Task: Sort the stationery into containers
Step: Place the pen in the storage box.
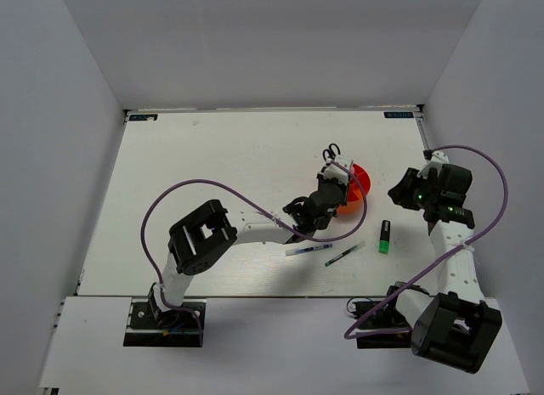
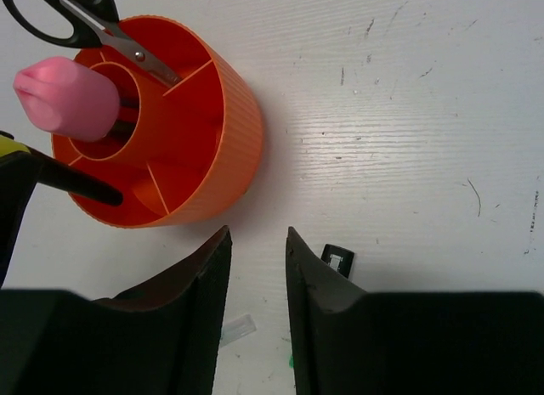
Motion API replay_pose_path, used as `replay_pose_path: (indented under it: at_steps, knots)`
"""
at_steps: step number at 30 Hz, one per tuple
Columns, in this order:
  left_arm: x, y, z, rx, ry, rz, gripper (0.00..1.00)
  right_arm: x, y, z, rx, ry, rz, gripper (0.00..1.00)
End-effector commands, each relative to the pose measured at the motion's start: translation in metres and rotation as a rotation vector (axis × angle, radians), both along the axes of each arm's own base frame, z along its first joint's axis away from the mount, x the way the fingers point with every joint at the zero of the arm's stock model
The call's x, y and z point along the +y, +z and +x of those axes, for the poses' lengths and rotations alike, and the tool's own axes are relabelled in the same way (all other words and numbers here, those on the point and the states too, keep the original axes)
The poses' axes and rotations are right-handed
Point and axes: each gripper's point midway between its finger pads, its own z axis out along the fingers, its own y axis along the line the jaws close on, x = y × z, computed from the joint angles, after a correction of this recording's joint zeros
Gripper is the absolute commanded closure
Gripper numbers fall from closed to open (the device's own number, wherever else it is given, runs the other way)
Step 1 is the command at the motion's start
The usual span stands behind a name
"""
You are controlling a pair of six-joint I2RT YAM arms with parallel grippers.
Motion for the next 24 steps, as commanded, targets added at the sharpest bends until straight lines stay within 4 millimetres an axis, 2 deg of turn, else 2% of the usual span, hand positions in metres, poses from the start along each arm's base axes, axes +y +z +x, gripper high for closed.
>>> replay_pose_path:
  at_steps: [1,2,3,6,9,13,16,17,18,19,20,21,22,23,24]
  knots:
    - [0.001,0.007,-0.004,-0.003,0.017,-0.03,0.75,0.004,0.01,-0.003,-0.025,0.041,0.007,0.64]
    - [0.001,0.006,-0.004,-0.003,0.017,-0.029,0.72,0.005,0.01,-0.003,-0.023,0.047,0.008,0.61]
    - [0.001,0.006,-0.005,-0.004,0.013,-0.023,0.61,0.005,0.009,-0.004,-0.02,0.055,0.006,0.59]
    - [0.001,0.01,-0.007,-0.012,0.009,-0.021,0.47,0.008,0.005,-0.008,0.016,0.078,0.018,0.57]
    - [0.0,0.016,-0.009,-0.024,0.005,-0.021,0.4,0.009,-0.009,-0.014,0.091,0.11,0.018,0.59]
    - [0.001,0.025,-0.011,-0.041,0.004,-0.023,0.33,0.008,-0.026,-0.024,0.204,0.121,0.021,0.6]
    - [0.003,0.031,-0.015,-0.05,0.004,-0.032,0.33,0.004,-0.036,-0.029,0.262,0.11,0.004,0.6]
    - [0.006,0.027,-0.017,-0.055,0.001,-0.022,0.33,0.002,-0.043,-0.031,0.3,0.103,0.0,0.6]
    - [0.009,0.036,-0.019,-0.075,-0.001,-0.022,0.33,0.002,-0.047,-0.034,0.324,0.111,0.001,0.62]
    - [0.015,0.038,-0.028,-0.082,-0.007,-0.011,0.33,0.003,-0.049,-0.037,0.346,0.117,0.004,0.62]
    - [0.021,0.057,-0.031,-0.125,-0.005,-0.014,0.33,0.002,-0.059,-0.042,0.397,0.117,0.005,0.62]
    - [0.026,0.061,-0.035,-0.138,-0.006,-0.001,0.33,0.001,-0.062,-0.043,0.409,0.124,-0.003,0.62]
    - [0.04,0.071,-0.048,-0.137,-0.02,0.004,0.3,-0.001,-0.068,-0.046,0.443,0.12,-0.011,0.62]
    - [0.047,0.071,-0.052,-0.126,-0.022,0.017,0.27,-0.001,-0.072,-0.048,0.468,0.118,-0.013,0.62]
    - [0.053,0.072,-0.056,-0.111,-0.028,0.023,0.24,-0.006,-0.075,-0.047,0.475,0.105,-0.029,0.55]
